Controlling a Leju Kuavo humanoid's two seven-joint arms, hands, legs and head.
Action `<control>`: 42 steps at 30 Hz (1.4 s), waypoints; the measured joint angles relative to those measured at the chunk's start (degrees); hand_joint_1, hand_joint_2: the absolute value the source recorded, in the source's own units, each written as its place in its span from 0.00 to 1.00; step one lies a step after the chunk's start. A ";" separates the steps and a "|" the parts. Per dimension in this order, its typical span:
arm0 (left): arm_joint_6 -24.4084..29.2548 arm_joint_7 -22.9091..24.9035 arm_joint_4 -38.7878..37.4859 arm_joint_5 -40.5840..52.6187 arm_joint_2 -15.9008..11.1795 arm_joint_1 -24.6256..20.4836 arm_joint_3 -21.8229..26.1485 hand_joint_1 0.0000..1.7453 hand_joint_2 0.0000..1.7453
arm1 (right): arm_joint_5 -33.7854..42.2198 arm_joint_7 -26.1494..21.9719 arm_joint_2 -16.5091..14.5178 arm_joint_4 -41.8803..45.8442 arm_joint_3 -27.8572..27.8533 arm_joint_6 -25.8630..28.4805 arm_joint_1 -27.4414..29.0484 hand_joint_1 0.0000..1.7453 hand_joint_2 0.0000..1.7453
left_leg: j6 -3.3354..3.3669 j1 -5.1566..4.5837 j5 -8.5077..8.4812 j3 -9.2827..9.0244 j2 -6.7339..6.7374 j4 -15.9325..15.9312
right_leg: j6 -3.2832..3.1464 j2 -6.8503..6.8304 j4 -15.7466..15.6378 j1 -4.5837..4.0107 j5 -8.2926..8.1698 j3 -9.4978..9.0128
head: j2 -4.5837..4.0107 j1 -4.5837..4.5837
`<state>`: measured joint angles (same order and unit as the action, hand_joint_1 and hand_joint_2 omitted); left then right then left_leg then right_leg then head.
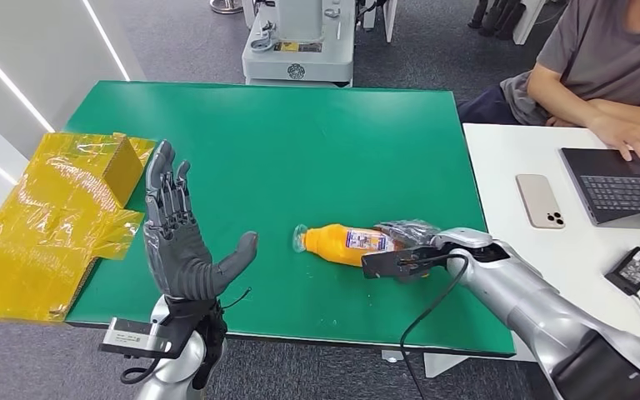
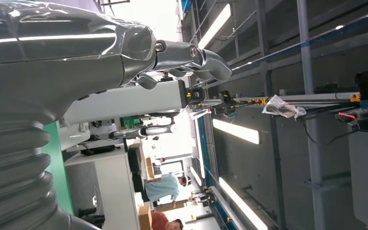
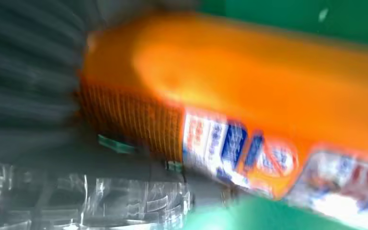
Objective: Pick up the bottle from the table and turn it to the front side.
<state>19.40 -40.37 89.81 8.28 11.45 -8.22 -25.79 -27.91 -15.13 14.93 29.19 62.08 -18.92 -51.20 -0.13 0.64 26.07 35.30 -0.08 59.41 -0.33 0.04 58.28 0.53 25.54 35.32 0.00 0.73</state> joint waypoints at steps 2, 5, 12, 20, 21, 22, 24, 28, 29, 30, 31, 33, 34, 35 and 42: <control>0.01 0.00 0.00 -0.13 -0.10 0.00 0.00 0.00 1.00 | -0.13 -0.39 0.00 -0.11 0.00 2.06 0.56 1.00 1.00 | 0.01 0.00 0.01 -0.03 0.02 0.00 | 0.00 0.01 -0.01 0.00 0.00 -0.02 | 0.00 0.00; -0.02 0.00 0.00 -0.28 -0.26 0.00 0.00 0.00 1.00 | -0.15 -0.67 0.00 -0.12 -0.01 3.82 1.29 1.00 1.00 | 0.01 0.00 0.01 -0.11 0.07 0.00 | 0.00 0.05 -0.01 0.00 0.00 -0.08 | 0.00 0.01; -0.53 0.00 0.00 -0.58 -0.33 -0.01 0.00 0.00 1.00 | -1.06 -0.64 0.19 0.33 -0.64 6.77 2.70 1.00 1.00 | 0.01 0.00 0.01 -0.25 0.08 0.01 | 0.00 0.07 -0.01 0.00 -0.01 -0.21 | 0.00 0.00; -0.84 0.00 0.00 -0.74 -0.34 -0.02 0.00 0.00 1.00 | -2.19 -0.30 0.74 2.03 -2.23 8.53 4.35 1.00 1.00 | 0.02 0.00 0.01 -0.29 0.10 0.00 | 0.01 0.09 -0.02 0.00 0.00 -0.25 | 0.00 0.01; -0.85 0.00 0.00 -0.74 -0.34 -0.02 0.00 0.00 1.00 | -2.20 -0.29 0.78 2.13 -2.32 8.55 4.42 1.00 1.00 | 0.02 0.00 0.01 -0.29 0.10 0.00 | 0.01 0.08 -0.02 0.00 -0.01 -0.26 | 0.00 0.00; -0.85 0.00 0.00 -0.75 -0.34 -0.02 0.00 0.00 1.00 | -2.28 -0.25 0.83 2.25 -2.37 8.66 4.50 1.00 1.00 | 0.02 0.00 0.01 -0.30 0.10 0.01 | 0.01 0.08 -0.02 0.00 -0.01 -0.27 | 0.00 0.01; -0.84 0.00 0.00 -0.77 -0.35 -0.01 0.00 0.00 1.00 | -2.81 0.03 0.91 2.59 -2.54 9.65 4.79 1.00 1.00 | 0.02 0.00 0.01 -0.31 0.10 0.01 | 0.01 0.08 -0.02 0.00 -0.01 -0.29 | 0.00 0.00; -0.13 0.00 0.00 -0.79 -0.38 0.12 -0.01 0.00 1.00 | -4.99 3.70 0.68 4.74 -4.84 17.94 7.41 1.00 1.00 | 0.03 0.00 0.02 -0.24 0.04 0.00 | 0.01 0.01 -0.01 0.00 0.00 -0.30 | 0.00 -0.01; 0.22 0.00 0.00 -0.79 -0.39 0.24 -0.01 0.00 1.00 | -5.92 5.31 0.42 5.74 -6.09 21.27 8.52 1.00 1.00 | 0.04 0.00 0.02 -0.21 0.01 0.00 | 0.01 -0.03 0.00 0.00 0.00 -0.29 | 0.00 -0.01; 0.59 0.00 0.00 -0.81 -0.40 0.40 -0.02 0.00 1.00 | -7.03 6.87 0.10 6.85 -7.51 24.46 9.54 1.00 1.00 | 0.04 0.00 0.02 -0.18 -0.02 0.00 | 0.01 -0.05 0.00 0.00 0.00 -0.27 | 0.00 0.00; 0.94 0.00 0.00 -0.85 -0.41 0.59 -0.02 0.00 1.00 | -8.24 8.22 -0.30 8.17 -9.09 27.40 10.50 1.00 1.00 | 0.04 0.00 0.02 -0.17 -0.01 -0.01 | 0.00 -0.04 0.01 -0.01 0.00 -0.24 | 0.00 -0.01; 1.57 0.00 0.00 -0.92 -0.44 0.91 -0.02 0.00 1.00 | -10.71 10.33 -1.11 11.32 -12.58 32.46 12.21 1.00 1.00 | 0.03 0.00 0.02 -0.14 0.01 -0.01 | 0.00 0.00 0.02 0.00 0.00 -0.18 | 0.00 0.01; 1.86 0.00 0.01 -0.93 -0.45 0.99 -0.02 0.00 1.00 | -11.79 11.00 -1.54 13.07 -14.43 34.52 12.94 1.00 1.00 | 0.03 0.00 0.02 -0.13 0.03 -0.01 | 0.00 0.02 0.02 0.00 0.00 -0.15 | 0.00 0.02; 2.10 0.00 0.01 -0.94 -0.46 1.02 -0.02 0.00 1.00 | -12.67 11.47 -1.93 14.73 -16.18 36.19 13.53 1.00 1.00 | 0.03 0.00 0.02 -0.13 0.02 -0.01 | 0.00 0.02 0.02 0.00 0.01 -0.13 | 0.00 0.01; 3.25 -0.01 0.01 -1.48 -0.50 1.05 -0.05 0.00 1.00 | -14.38 7.92 -4.48 23.93 -25.87 48.62 16.68 1.00 1.00 | 0.04 0.01 0.03 -0.07 -0.06 -0.03 | 0.02 -0.08 0.01 -0.01 0.07 -0.12 | 0.00 0.00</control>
<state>22.65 -40.38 89.82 6.81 10.94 -7.17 -25.85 -42.29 -7.21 10.45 53.12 36.20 29.70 -34.52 -0.10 0.64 26.10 35.23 -0.14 59.38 -0.30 -0.03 58.29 0.52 25.61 35.20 0.00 0.74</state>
